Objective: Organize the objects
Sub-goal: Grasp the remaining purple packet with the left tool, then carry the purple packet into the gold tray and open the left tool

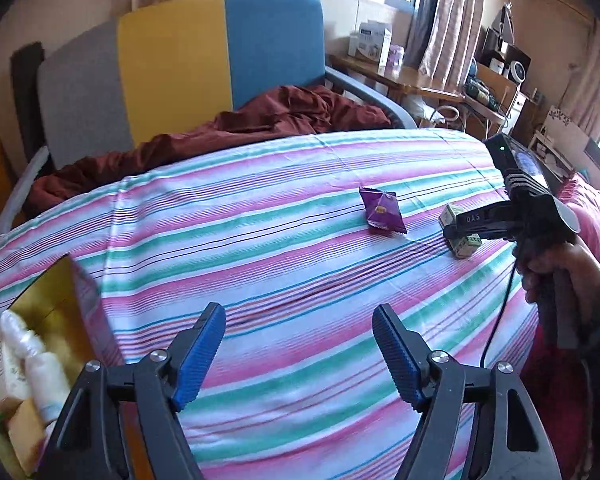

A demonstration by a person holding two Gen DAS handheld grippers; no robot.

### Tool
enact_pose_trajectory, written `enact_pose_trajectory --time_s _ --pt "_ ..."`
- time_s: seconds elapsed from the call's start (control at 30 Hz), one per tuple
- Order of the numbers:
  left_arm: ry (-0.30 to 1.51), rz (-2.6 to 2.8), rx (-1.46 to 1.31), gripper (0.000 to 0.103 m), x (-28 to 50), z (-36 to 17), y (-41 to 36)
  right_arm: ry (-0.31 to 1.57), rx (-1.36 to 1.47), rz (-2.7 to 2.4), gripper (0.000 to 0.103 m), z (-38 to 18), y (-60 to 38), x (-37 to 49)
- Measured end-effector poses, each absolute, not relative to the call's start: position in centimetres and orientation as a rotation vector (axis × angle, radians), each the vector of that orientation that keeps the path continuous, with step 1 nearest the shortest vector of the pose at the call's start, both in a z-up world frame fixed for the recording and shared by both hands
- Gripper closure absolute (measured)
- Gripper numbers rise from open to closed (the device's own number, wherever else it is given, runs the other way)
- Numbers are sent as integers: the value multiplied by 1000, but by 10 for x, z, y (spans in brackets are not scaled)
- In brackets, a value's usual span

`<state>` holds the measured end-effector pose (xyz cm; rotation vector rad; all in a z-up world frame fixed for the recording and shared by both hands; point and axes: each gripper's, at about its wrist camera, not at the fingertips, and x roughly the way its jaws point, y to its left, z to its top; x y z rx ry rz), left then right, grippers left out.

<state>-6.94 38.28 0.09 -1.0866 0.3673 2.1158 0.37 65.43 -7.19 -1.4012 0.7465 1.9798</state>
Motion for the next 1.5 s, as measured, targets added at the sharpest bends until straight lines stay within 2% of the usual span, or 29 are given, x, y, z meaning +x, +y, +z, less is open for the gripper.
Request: enact_pose_trajectory --time_s 0.6,0.8,0.83,0.87,0.93,1.5 --pt "570 1948 -1058 26 -114 -44 555 819 -1329 1938 73 -61 678 27" --pt "617 1912 -1143 27 -128 -67 599 820 -1339 1939 73 -63 683 24" --pt "623 1909 -1175 41 -132 -74 601 813 -1344 1939 73 -63 683 24" --pt "624 1901 -1200 59 -135 -80 602 806 -1352 1940 73 -64 683 23" --pt "596 1924 -1179 64 -135 -78 593 796 -1365 1955 73 -65 682 21" --pt "422 2078 -1175 65 -36 -72 388 624 -1531 2433 73 -56 616 -27"
